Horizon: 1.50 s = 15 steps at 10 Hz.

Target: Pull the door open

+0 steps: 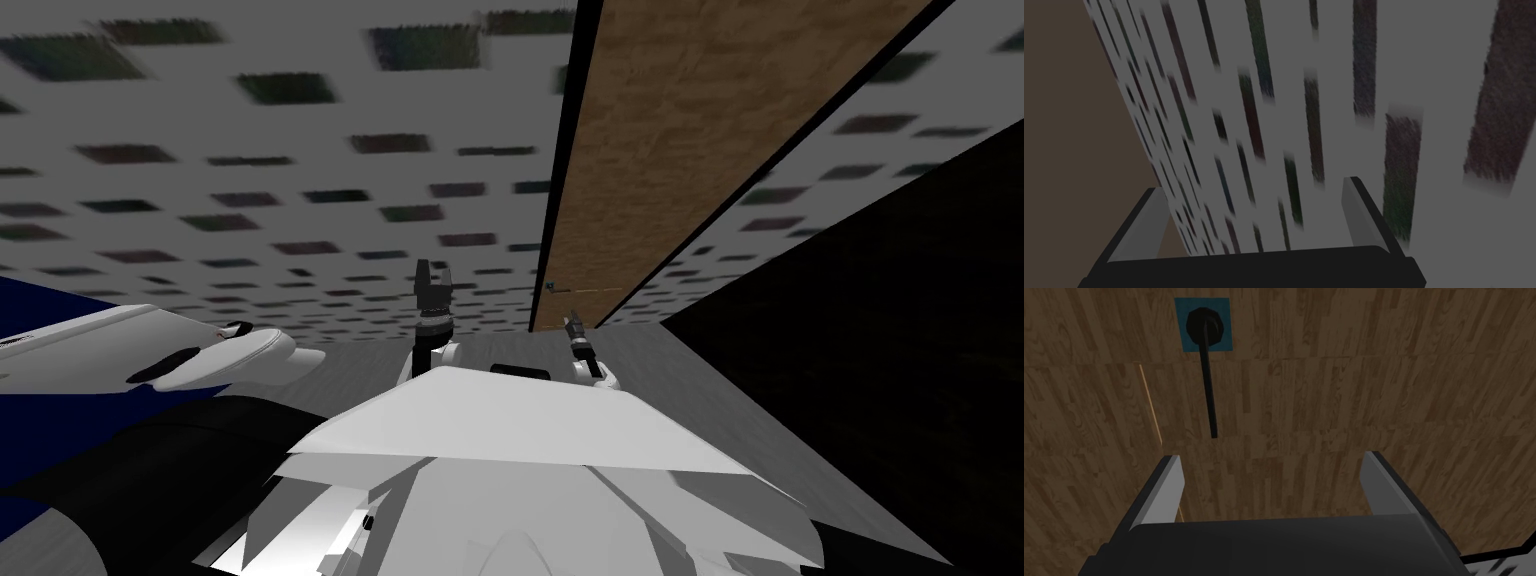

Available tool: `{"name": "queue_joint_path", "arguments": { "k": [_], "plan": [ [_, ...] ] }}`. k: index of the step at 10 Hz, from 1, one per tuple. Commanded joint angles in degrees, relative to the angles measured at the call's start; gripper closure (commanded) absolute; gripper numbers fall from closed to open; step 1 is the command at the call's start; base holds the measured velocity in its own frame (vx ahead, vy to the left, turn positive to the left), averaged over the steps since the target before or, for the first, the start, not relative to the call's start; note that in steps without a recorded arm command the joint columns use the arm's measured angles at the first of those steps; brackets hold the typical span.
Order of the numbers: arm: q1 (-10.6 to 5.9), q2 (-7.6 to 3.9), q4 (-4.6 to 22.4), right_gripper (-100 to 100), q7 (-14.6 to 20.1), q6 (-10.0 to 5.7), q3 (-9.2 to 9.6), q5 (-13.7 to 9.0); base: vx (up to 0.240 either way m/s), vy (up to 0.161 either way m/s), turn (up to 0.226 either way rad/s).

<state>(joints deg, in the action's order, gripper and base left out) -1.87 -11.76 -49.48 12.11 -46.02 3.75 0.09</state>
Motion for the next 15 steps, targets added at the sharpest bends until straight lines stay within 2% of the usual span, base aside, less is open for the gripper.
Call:
{"name": "queue_joint_path", "arguments": {
  "k": [1,4,5,13,14,15],
  "plan": [
    [-0.53,-0.33,2.0,-100,0.3,-0.58,0.09,-0.1,0.051,-0.017,0.049],
    [-2.48,-0.86,6.8,-100,0.7,-1.83,0.25,-0.5,0.078,-0.026,0.085],
    [-2.48,-0.86,6.9,-100,0.7,-1.83,0.25,-0.5,0.062,-0.019,0.029],
    [-6.25,-1.87,16.5,-100,1.5,-4.23,0.56,-1.1,0.061,-0.019,0.055],
    [-6.04,-1.77,15.9,-100,1.4,-4.15,0.52,-1.1,0.032,-0.012,0.015],
    [-5.21,-3.02,16.7,-100,2.3,-5.42,-0.08,-1.6,0.129,0.079,0.17]
  ]
}}
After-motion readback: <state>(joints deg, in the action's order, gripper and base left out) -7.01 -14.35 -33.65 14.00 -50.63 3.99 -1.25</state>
